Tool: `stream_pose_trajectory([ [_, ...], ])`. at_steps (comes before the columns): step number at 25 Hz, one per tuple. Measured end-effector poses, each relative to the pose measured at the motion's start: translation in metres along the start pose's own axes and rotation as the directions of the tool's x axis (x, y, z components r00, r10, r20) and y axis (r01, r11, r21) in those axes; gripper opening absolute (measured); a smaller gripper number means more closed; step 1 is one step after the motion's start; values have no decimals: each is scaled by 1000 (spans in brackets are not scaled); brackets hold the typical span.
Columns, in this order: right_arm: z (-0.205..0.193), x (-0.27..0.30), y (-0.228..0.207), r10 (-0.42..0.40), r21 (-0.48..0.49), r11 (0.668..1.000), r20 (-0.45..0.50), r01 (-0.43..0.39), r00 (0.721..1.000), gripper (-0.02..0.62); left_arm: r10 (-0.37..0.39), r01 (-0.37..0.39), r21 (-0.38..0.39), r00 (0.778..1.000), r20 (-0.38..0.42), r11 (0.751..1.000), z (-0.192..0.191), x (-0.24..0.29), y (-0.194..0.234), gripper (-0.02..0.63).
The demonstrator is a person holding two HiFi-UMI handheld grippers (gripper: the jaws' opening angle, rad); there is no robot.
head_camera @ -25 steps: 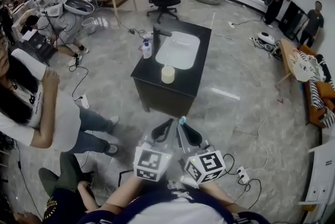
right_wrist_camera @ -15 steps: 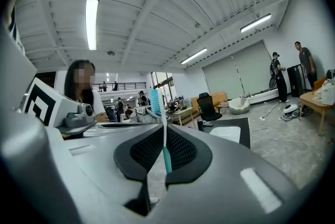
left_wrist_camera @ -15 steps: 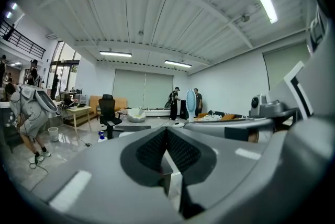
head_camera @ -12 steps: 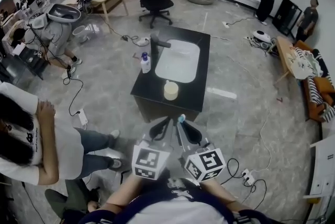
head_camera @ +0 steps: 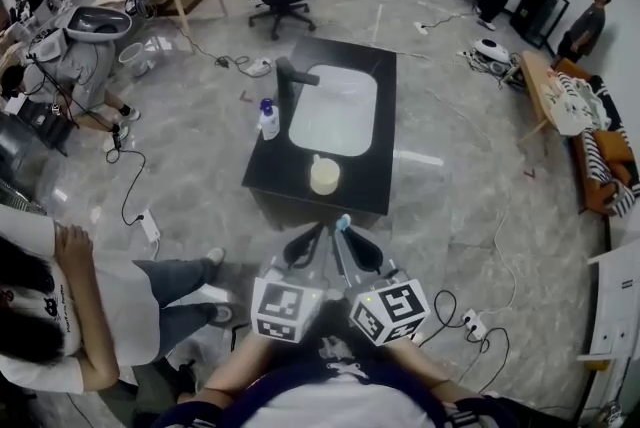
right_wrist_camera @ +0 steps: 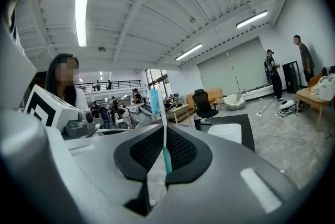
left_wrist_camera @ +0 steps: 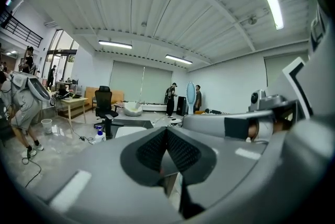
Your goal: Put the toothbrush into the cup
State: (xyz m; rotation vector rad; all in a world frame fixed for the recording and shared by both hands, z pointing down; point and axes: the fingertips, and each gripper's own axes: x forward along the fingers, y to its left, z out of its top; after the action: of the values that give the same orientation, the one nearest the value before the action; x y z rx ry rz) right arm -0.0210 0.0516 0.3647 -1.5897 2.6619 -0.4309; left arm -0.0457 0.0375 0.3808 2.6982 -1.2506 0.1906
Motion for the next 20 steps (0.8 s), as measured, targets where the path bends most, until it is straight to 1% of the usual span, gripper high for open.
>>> stream_pose_trajectory([
  [5, -1, 28, -20, 2, 12, 1000, -20, -2, 1000, 18, 17, -18, -20, 1000, -19, 1000, -6, 27, 25, 0],
  [10, 8, 65, -45, 26, 35, 999, -37, -24, 999, 18, 26, -26, -22, 1000, -8, 999, 4, 62, 46, 0],
  [14, 16, 89, -61, 48, 48, 998, -34, -46, 998, 18, 38, -39, -17, 999, -15, 999, 8, 85, 62, 0],
  [20, 25, 116, -81, 63, 63, 996, -16, -62, 998, 18, 37, -37, -7, 999, -5, 999, 17, 112, 78, 0],
])
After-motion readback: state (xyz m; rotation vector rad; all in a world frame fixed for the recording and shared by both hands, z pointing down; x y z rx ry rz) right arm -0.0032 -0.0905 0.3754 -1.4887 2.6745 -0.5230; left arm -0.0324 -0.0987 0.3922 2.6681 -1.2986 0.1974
